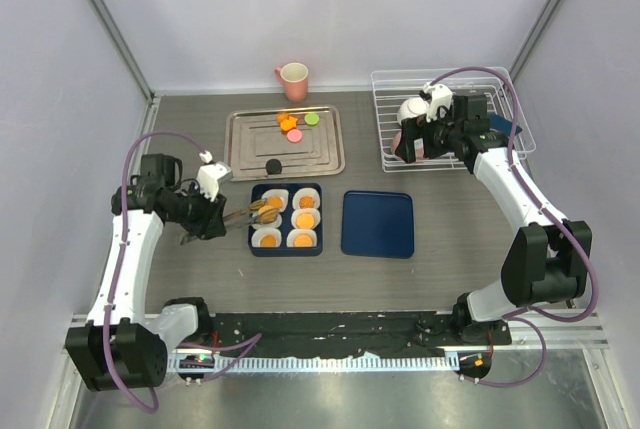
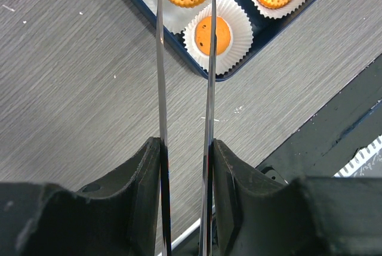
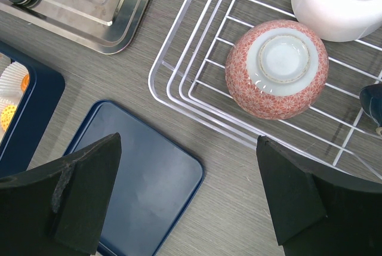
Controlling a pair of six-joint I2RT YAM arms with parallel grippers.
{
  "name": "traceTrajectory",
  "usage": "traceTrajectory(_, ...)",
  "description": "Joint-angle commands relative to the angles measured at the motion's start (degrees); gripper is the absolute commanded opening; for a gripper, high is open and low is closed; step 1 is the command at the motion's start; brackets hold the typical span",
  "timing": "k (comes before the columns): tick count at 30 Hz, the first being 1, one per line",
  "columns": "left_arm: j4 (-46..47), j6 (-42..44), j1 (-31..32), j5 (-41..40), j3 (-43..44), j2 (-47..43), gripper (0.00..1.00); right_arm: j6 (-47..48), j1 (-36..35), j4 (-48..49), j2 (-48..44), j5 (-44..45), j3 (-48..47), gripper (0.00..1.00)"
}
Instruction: Pack the cookies
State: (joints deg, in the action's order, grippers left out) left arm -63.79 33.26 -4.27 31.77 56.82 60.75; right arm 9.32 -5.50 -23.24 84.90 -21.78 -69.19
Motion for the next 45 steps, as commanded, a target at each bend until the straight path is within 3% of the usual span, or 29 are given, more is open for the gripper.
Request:
traceTrajectory(1,2.35,-0.03,-0.3,0.4,0.14,-0.28,0.32,0.52,0.13,0.66,-0.88,-0.54,-0.51,1.0)
traceTrajectory(28,2.62,0.76,-0.39,-0.57,-0.92,0.33,0.51,0.52,0.13,0.57,-0.7,-0.72,-0.51,1.0)
traceTrajectory(45,2.0,-3.19,-0.3,2.86,3.21,-3.53,0.52,0.43,0.05,0.48,-0.97,-0.98,-0.6,1.0)
